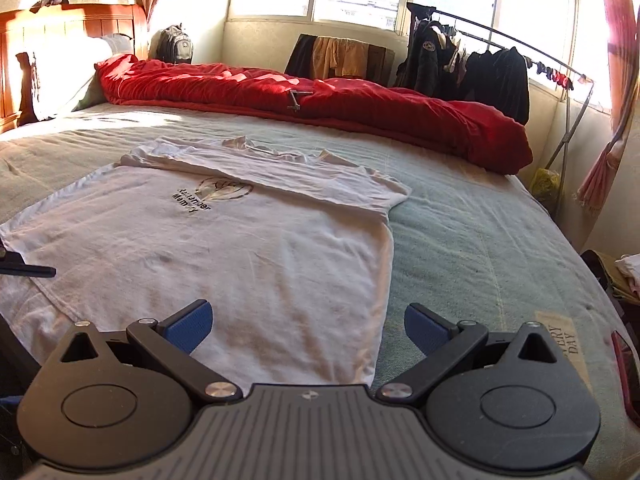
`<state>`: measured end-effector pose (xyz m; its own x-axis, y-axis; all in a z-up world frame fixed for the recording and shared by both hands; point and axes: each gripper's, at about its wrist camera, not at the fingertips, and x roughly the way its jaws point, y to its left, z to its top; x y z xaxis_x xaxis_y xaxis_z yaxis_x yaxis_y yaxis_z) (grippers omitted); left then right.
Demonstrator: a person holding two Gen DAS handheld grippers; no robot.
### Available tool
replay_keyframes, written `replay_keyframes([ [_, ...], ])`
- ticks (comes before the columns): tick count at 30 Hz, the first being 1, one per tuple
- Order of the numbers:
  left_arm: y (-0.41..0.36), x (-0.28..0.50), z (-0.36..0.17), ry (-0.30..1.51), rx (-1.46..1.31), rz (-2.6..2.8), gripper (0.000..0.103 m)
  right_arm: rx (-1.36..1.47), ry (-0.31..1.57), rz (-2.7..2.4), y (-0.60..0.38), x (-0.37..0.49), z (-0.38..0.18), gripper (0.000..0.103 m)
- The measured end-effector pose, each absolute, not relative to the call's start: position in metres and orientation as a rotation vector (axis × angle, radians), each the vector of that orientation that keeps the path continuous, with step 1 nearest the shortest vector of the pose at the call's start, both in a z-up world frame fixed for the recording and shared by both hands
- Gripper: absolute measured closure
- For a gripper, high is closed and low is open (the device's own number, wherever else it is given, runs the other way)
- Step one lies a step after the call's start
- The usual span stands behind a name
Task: Fold clothes
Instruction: 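Roll both grippers sideways and bring them to the shirt's side edge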
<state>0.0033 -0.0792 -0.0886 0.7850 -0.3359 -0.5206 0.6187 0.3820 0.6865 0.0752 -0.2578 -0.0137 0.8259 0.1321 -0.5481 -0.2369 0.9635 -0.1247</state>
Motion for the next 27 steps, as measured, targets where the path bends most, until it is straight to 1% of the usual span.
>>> replay_keyframes([
  [6, -0.103, 0.001, -0.109, 0.230, 1.152, -0.636, 0.014, -0.174, 0.542, 0.198, -0.255, 0.066, -0.005, 0.000],
  [9, -0.106, 0.001, -0.112, 0.201, 1.188, -0.626, 0.013, -0.218, 0.534, 0.200, -0.250, 0.060, -0.004, 0.000],
  [19, -0.088, 0.004, -0.110, 0.186, 1.246, -0.515, 0.013, -0.271, 0.503, 0.220, -0.246, 0.045, 0.005, 0.000],
  [27, -0.076, 0.006, -0.103, 0.172, 1.248, -0.430, 0.013, -0.355, 0.483, 0.337, -0.223, 0.034, -0.002, 0.000],
])
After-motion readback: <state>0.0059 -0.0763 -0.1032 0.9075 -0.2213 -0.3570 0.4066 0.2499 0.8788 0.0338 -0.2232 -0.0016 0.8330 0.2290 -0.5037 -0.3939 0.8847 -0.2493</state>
